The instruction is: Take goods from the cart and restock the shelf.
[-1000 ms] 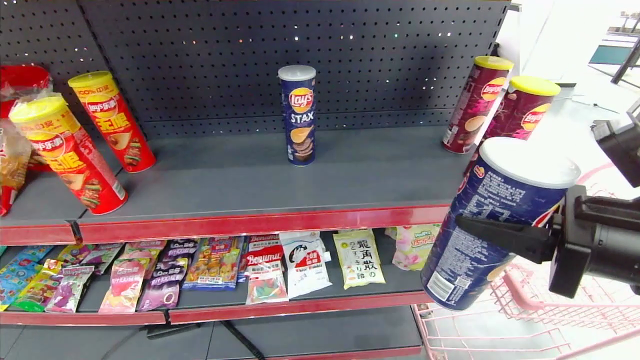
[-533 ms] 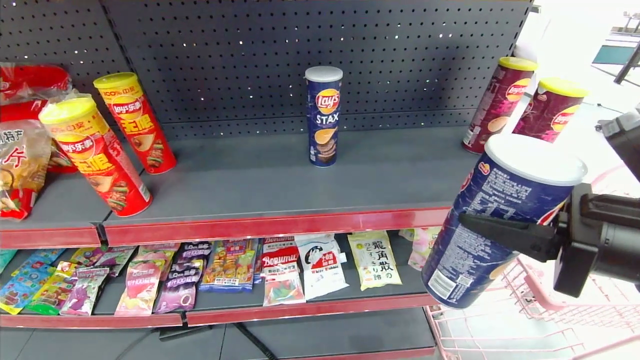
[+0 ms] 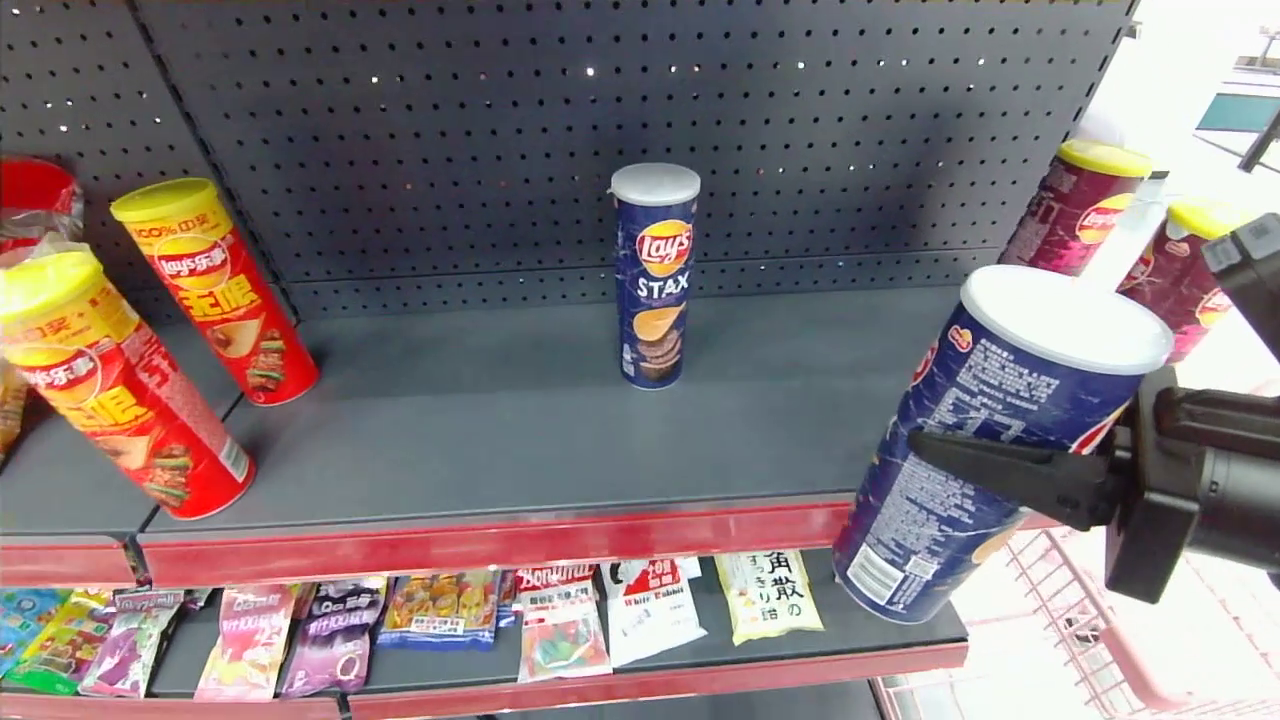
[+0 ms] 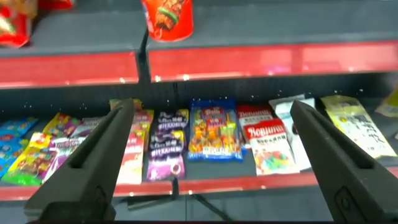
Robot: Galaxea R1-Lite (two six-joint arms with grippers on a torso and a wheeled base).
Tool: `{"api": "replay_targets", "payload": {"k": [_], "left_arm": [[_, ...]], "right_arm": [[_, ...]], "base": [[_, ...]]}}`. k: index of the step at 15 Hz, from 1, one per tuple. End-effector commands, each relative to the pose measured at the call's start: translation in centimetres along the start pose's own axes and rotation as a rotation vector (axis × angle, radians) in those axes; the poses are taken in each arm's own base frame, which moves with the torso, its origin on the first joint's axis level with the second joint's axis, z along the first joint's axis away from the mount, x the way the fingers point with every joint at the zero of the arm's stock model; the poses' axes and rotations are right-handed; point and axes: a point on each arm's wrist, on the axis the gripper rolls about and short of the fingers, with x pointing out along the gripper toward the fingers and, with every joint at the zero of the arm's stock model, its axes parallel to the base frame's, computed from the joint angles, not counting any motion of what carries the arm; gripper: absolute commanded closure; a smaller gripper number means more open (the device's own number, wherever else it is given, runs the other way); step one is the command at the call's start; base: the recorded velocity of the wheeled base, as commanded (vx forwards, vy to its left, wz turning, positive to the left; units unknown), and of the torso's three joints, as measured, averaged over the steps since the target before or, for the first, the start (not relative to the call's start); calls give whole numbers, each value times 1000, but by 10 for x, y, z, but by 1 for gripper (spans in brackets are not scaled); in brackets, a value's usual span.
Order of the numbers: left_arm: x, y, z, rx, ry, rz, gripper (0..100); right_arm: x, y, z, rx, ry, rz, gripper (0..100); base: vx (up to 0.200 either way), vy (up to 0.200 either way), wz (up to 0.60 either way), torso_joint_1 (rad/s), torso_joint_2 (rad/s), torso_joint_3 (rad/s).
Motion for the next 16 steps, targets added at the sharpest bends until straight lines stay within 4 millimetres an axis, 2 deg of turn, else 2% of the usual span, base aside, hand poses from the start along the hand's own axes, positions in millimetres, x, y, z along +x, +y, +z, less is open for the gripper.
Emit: {"api": "replay_targets", "payload": {"k": [1,3,9,11,14,15,16], "left_arm": [[0,0,0,0,1,0,0],[0,0,0,0,1,0,0],[0,0,0,-6,1,0,0],[0,0,0,-8,1,0,0],[1,-1,0,3,5,-29,0],[-1,-2,6,20,-20,-81,0],[1,-1,50,16,-31,-103,0]], "right_arm": [[0,1,0,-1,0,7,100],[0,1,0,-4,0,7,100],[-1,2,0,-6,-4,10,100],[-3,8,1,-14,-10,40,100],[-3,8,8,-52,-36,38,100],[-3,7,13,-60,-50,36,100],[-3,7,14,-60,-53,36,100]], "base": [[200,0,0,2,2,2],[200,0,0,0,2,5],[0,0,0,0,0,0],[0,0,0,0,0,0],[0,0,0,0,0,0],[0,0,0,0,0,0],[0,0,0,0,0,0]]}}
